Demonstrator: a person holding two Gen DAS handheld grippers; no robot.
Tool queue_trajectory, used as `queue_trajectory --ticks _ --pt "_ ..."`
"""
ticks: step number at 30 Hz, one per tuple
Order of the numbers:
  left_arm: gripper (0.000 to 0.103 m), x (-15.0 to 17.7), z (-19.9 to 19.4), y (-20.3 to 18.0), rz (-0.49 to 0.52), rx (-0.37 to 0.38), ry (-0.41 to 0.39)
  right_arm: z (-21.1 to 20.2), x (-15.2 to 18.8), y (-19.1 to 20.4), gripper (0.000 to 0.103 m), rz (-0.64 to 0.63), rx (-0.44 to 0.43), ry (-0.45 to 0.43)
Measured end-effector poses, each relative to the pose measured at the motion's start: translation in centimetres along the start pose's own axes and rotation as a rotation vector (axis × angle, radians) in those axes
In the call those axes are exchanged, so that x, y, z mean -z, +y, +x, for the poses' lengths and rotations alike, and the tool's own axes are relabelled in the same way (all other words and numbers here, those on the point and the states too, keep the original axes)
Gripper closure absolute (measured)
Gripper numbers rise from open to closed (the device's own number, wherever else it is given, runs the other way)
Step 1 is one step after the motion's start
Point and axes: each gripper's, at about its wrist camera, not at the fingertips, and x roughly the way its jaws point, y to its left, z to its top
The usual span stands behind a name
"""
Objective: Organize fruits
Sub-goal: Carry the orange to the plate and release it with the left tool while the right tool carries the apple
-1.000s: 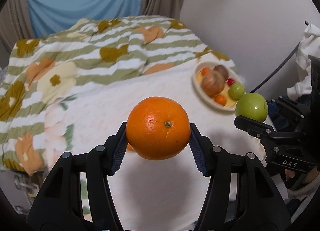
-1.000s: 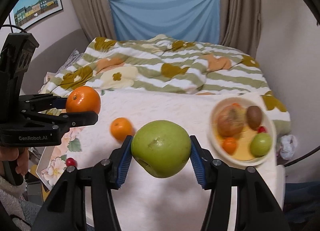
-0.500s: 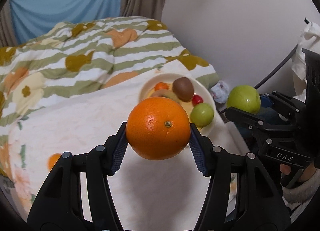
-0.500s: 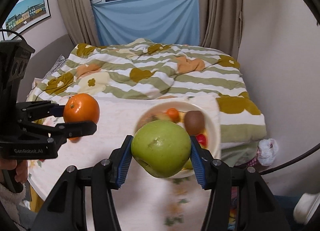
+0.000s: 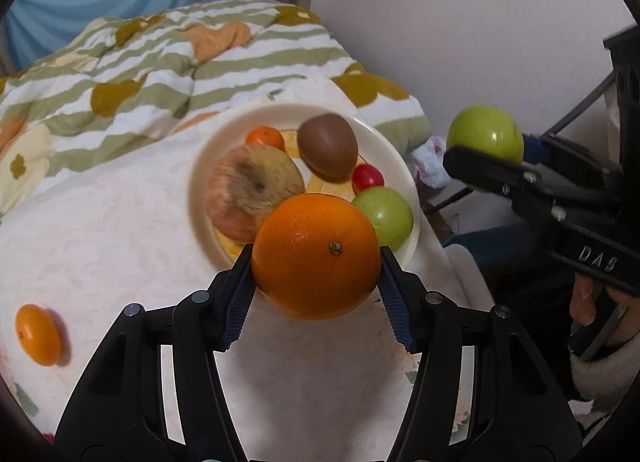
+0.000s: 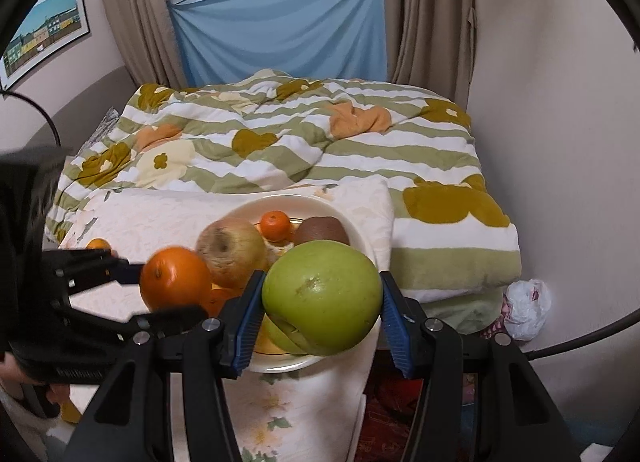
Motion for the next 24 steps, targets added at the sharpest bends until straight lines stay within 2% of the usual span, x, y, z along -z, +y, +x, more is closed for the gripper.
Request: queue_trajectory --ticks 11,13,15,24 --pt "0.037 0.5 3.0 -0.7 0.01 -0.044 0.009 1.3 1.3 -1.9 0.052 0.025 0.014 0.035" --pt "0.029 0.3 2.7 -0.6 0.0 -0.031 -0.005 1.3 1.3 -2.0 0.052 0.028 0.011 0.034" --pt "0.003 0.2 2.2 -0.6 -0.018 -0.039 -0.019 1.3 1.3 -2.0 0.052 0.027 0.008 0.032" --pt "0.0 0.3 -1.4 1.5 -0.087 -0.12 -0.066 1.4 0.0 -1.6 0.052 0.012 -0.042 0.017"
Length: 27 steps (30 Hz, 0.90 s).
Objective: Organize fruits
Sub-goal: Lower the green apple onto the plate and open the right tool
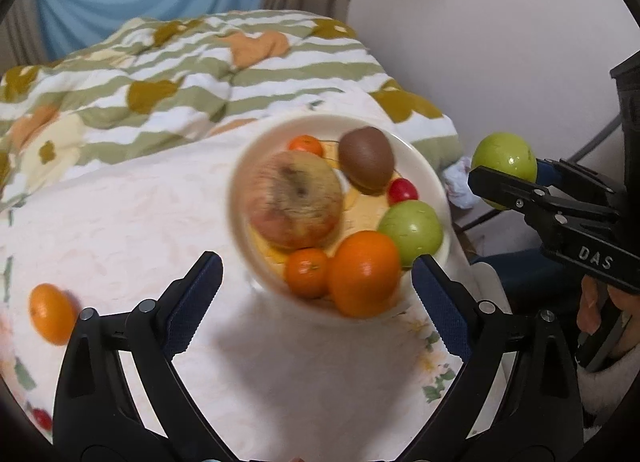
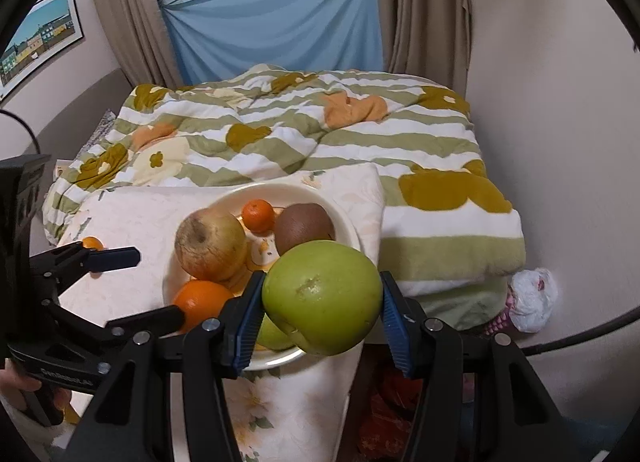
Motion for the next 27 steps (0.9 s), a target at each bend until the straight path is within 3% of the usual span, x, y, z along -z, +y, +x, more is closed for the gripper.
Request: queue_trajectory --ticks 13,27 --pt "0.0 1.5 -3.7 5.7 -0.138 -0.122 -0.027 3.8 -2.1 2.5 0.052 -0.065 -0.131 0.03" --pt "0.0 2.7 -3.0 7.5 -0.214 -0.127 -0.007 7.5 -1.9 3.5 0.052 -0.16 -0.204 0.049"
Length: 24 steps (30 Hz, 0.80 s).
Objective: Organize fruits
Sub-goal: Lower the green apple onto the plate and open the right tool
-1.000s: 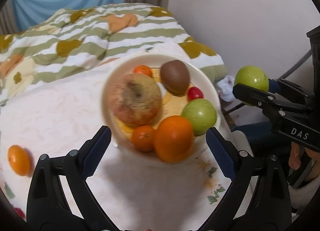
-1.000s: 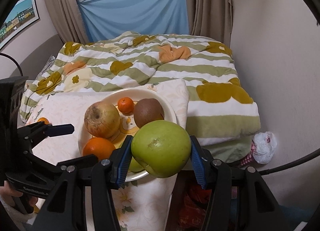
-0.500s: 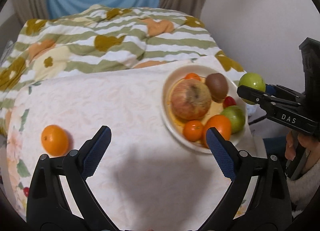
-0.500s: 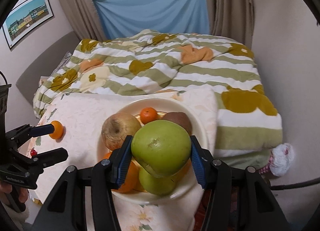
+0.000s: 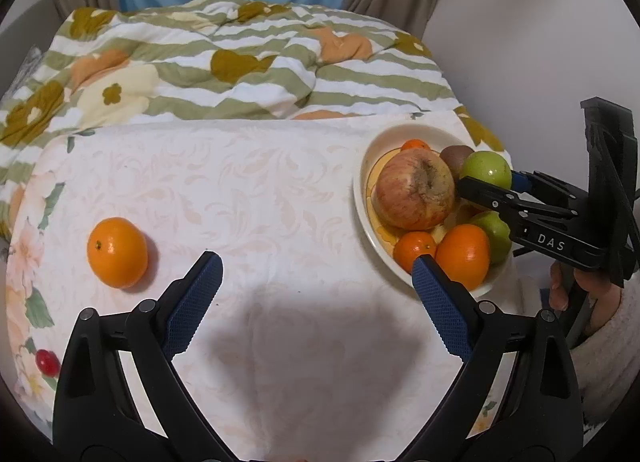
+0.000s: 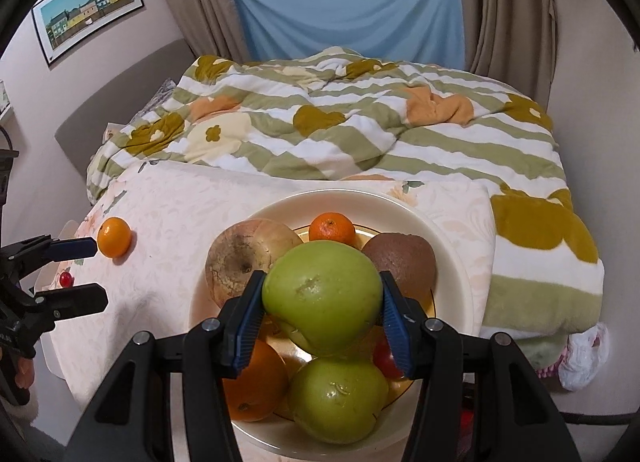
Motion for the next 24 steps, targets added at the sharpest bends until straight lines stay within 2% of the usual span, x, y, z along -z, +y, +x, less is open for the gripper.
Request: queue_trajectory --ticks 2,3,4,6,13,24 --pt "0.0 -0.2 0.1 0.0 0.003 -0.003 -0.001 0.1 0.3 -0.1 0.052 0.002 0.01 0.003" --pt "0.0 -0.2 0.0 0.0 0.003 -0.001 -0.001 0.1 0.4 -0.1 0.047 0.006 0.008 0.009" --pt "0.0 -0.2 0.0 0.1 0.0 0.004 -0.001 -0.1 0.5 -0.1 0.025 0.007 0.009 0.006" --pt "0.0 -0.2 0.0 0.1 -0.007 0.008 0.0 -0.8 0.6 -0.2 0.001 -0.001 0.007 -0.012" --pt "0.0 -0.2 0.0 0.0 -0.012 0.001 0.012 -1.6 0.9 0.0 0.001 -0.009 0.039 -0.019" --pt "0.0 -0.1 -2.8 -0.8 0.031 -0.014 -0.038 -4.5 0.9 0.3 0.001 0.003 0.082 -0.041"
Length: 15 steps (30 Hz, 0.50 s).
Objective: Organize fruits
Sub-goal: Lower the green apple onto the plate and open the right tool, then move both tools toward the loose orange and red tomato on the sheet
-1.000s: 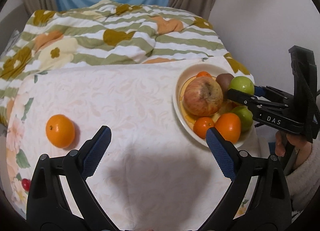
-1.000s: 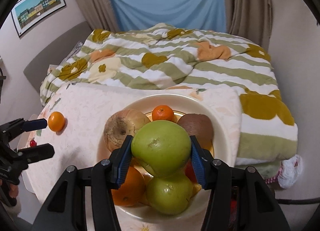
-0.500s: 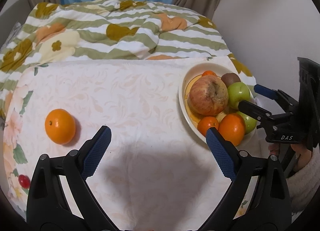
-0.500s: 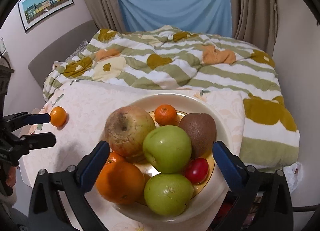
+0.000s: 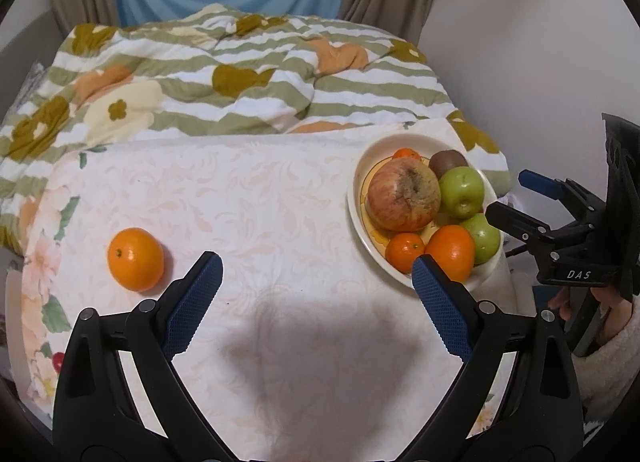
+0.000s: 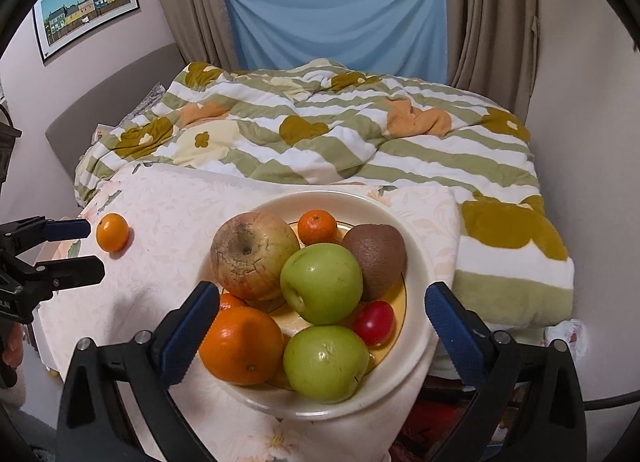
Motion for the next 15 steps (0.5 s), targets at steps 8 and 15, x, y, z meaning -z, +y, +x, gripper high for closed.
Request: queue_trajectory --ticks 8,15 --pt "0.0 0.7 -5.0 0.7 -0.015 -0.05 -0.058 -3.9 -1.0 2.3 0.001 -0.015 0.02 -0.013" --pt "0.0 2.6 -9.7 4.4 -0.086 -0.102 -0.093 -6.3 -2.4 7.6 0.001 -0.09 -0.006 -0.04"
